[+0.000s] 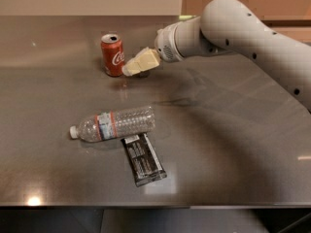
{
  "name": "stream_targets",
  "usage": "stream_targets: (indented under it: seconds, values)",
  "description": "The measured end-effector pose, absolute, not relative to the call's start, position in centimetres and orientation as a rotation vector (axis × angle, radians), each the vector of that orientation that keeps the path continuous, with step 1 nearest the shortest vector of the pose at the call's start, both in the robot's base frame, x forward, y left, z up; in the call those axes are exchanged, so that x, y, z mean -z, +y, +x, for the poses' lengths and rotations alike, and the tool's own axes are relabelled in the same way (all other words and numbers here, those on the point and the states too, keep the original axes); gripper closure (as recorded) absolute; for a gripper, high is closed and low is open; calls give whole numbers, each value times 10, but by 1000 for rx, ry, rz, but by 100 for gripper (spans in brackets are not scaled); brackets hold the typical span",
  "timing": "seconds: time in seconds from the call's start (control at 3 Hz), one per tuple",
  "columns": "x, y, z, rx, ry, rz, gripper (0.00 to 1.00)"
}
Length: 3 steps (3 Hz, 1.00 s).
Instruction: Pick coke can
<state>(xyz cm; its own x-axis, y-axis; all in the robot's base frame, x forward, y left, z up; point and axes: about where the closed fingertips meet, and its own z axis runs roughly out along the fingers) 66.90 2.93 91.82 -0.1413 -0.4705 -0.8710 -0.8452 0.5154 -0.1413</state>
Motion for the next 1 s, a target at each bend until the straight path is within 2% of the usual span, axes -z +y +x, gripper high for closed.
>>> stream_targets:
  seconds: [1.0]
  values:
    - [-897, 85, 694, -573, 1738, -1058, 0]
